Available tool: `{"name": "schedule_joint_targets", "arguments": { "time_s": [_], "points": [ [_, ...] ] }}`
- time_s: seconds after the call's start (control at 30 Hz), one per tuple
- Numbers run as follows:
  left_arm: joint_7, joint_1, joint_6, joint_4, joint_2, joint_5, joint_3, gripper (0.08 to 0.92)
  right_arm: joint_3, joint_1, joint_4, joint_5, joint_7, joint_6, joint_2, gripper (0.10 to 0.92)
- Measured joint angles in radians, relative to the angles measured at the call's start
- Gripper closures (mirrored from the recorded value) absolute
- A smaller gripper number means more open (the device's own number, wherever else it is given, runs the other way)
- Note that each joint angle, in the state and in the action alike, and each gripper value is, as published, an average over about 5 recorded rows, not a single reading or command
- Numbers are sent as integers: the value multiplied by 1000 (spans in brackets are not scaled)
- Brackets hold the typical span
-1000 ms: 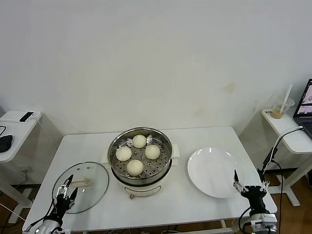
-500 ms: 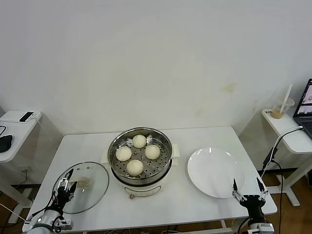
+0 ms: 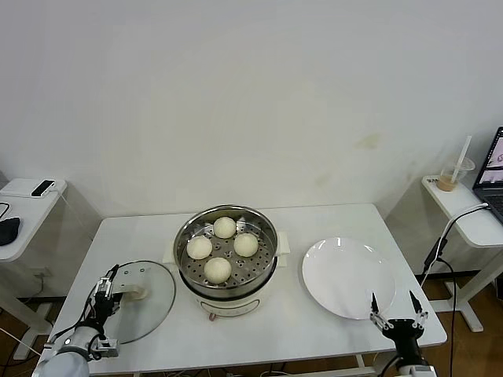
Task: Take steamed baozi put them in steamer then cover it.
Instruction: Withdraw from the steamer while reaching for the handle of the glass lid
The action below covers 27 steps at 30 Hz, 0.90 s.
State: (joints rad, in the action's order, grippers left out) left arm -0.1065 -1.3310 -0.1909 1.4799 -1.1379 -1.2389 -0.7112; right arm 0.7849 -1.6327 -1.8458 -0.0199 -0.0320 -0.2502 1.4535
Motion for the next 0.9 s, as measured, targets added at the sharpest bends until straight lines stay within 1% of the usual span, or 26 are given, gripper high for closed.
{"name": "schedule_joint_targets", "arguments": {
  "time_s": [0.2,0.3,0.47,0.9],
  "points": [
    [1,24,-2,-28,-9,8,8,178,-6,-7,-8,-9,1,-1,4,203],
    [-1,30,-2,-40,-13,11,9,216,-8,-12,-15,-13,2,-1,6,203],
    [-9,36,-4,-52,-16,12,8,373,-15,-17,-20,-16,2,0,9,203],
    [-23,39,-20,-71,-20,18,4,745,-23,-25,-30,-24,1,-1,12,203]
  ]
}}
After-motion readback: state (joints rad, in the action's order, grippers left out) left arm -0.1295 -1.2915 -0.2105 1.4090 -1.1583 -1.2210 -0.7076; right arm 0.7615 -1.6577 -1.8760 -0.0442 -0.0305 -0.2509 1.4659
